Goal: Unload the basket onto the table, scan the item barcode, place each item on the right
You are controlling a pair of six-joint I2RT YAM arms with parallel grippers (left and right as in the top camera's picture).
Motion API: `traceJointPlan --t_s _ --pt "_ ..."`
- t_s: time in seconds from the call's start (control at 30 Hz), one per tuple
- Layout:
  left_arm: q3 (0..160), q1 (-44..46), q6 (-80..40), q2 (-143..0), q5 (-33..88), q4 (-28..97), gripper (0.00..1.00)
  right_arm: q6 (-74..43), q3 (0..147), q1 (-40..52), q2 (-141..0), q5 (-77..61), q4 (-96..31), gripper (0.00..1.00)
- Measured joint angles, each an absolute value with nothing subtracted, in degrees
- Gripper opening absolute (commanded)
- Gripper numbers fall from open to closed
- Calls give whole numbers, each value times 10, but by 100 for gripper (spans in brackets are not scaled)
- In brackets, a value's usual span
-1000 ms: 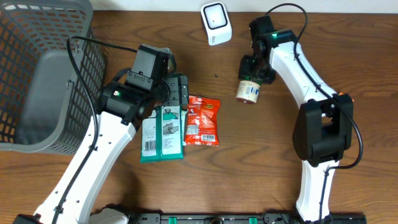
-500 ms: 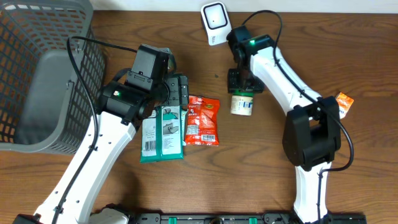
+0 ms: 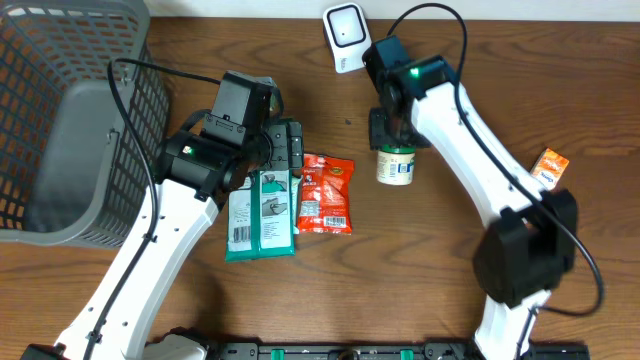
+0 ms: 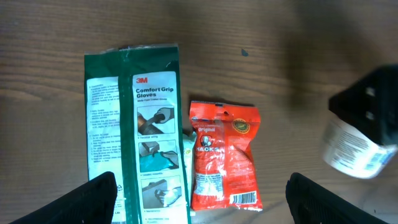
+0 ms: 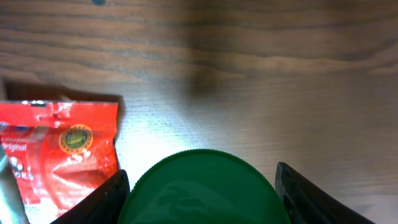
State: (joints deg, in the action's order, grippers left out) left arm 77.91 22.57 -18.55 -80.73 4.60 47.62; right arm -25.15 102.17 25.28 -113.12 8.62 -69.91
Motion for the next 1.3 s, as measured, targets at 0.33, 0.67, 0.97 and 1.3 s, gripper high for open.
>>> traceJointPlan --t_s 0.33,0.67,0.97,1.3 --pt "779 226 -185 -807 46 476 87 -263 741 278 -964 116 -454 35" --pt "779 226 -185 -807 46 476 87 -234 531 291 -893 139 -208 40" --pt "779 226 -185 -807 46 476 87 -227 494 303 -893 150 -182 68" --pt "779 226 -185 -807 46 476 87 -223 494 303 -893 151 -197 88"
